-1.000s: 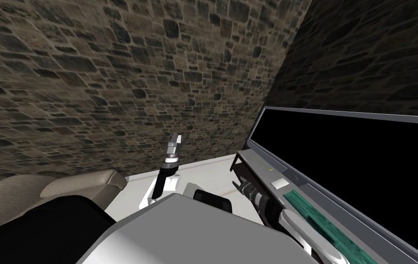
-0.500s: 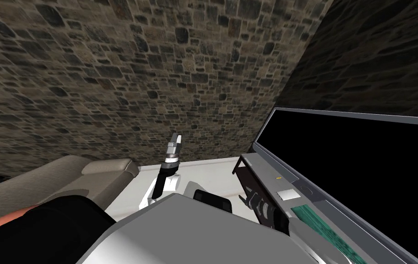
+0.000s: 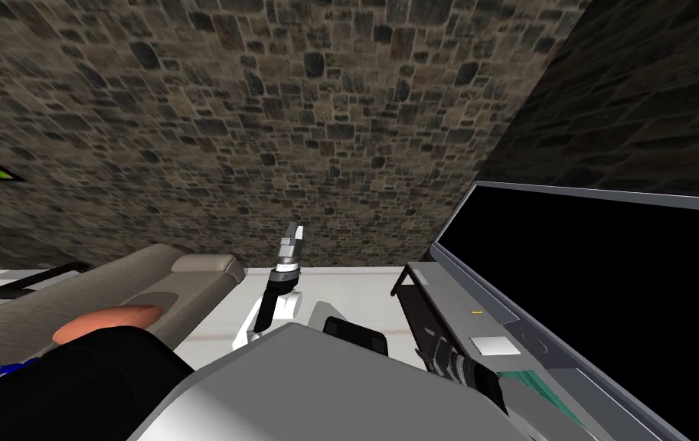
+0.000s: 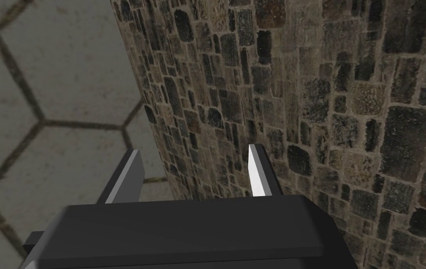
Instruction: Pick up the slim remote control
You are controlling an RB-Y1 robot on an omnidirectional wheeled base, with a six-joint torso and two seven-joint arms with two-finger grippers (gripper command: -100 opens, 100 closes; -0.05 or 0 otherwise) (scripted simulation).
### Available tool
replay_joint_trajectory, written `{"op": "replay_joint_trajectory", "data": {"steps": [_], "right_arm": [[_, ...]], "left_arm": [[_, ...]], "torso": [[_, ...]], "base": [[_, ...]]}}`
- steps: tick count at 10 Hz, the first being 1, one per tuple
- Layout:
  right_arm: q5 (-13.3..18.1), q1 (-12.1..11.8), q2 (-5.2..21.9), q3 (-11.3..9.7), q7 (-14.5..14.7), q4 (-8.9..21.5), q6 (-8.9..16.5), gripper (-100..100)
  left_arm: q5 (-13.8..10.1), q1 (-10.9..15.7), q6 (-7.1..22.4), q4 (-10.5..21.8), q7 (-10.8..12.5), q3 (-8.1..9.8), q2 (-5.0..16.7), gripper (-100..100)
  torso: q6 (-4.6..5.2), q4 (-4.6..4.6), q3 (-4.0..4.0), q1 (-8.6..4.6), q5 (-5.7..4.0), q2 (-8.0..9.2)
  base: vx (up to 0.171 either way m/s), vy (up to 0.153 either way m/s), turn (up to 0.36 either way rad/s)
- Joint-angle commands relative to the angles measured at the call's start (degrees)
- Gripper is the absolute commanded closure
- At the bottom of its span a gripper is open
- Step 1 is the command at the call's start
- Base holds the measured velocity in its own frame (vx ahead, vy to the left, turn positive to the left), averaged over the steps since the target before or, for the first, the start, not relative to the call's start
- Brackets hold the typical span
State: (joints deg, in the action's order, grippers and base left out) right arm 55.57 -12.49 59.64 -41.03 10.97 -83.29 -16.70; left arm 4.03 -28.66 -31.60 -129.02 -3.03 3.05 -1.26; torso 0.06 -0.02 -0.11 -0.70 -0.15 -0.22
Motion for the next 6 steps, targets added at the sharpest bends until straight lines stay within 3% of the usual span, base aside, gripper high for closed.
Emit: {"op": "replay_joint_trajectory", "data": {"steps": [1,2,3,5,6], "right_arm": [[1.25,1.10,0.51,-1.66,0.18,2.18,0.20,-100],[3.15,1.86,1.89,-3.63,1.30,4.09,-0.09,-100],[3.15,1.86,1.89,-3.63,1.30,4.99,-0.09,-100],[6.61,3.23,4.08,-7.43,3.43,9.12,-0.73,-100],[6.61,3.23,4.08,-7.43,3.43,10.35,-0.73,-100]], "left_arm": [[0.00,0.00,0.00,0.00,0.00,0.00,0.00,0],[0.00,-0.01,0.00,0.00,0.00,0.00,0.00,0],[0.00,0.00,0.00,0.00,0.00,0.00,0.00,0],[0.00,-0.01,0.00,0.00,0.00,0.00,0.00,0],[0.00,-0.01,0.00,0.00,0.00,0.01,0.01,0]], "torso": [[0.00,0.00,0.00,0.00,0.00,0.00],[0.03,-0.01,-0.03,0.02,-0.02,-0.06],[-0.02,-0.02,-0.05,-0.03,-0.02,-0.09],[0.01,-0.03,-0.07,0.01,-0.01,-0.13],[0.00,-0.04,-0.11,-0.22,-0.05,-0.20]], "base": [[0.030,-0.109,0.133],[0.032,-0.121,0.248],[0.028,-0.108,0.113],[0.050,-0.142,0.220],[0.043,-0.162,0.149]]}}
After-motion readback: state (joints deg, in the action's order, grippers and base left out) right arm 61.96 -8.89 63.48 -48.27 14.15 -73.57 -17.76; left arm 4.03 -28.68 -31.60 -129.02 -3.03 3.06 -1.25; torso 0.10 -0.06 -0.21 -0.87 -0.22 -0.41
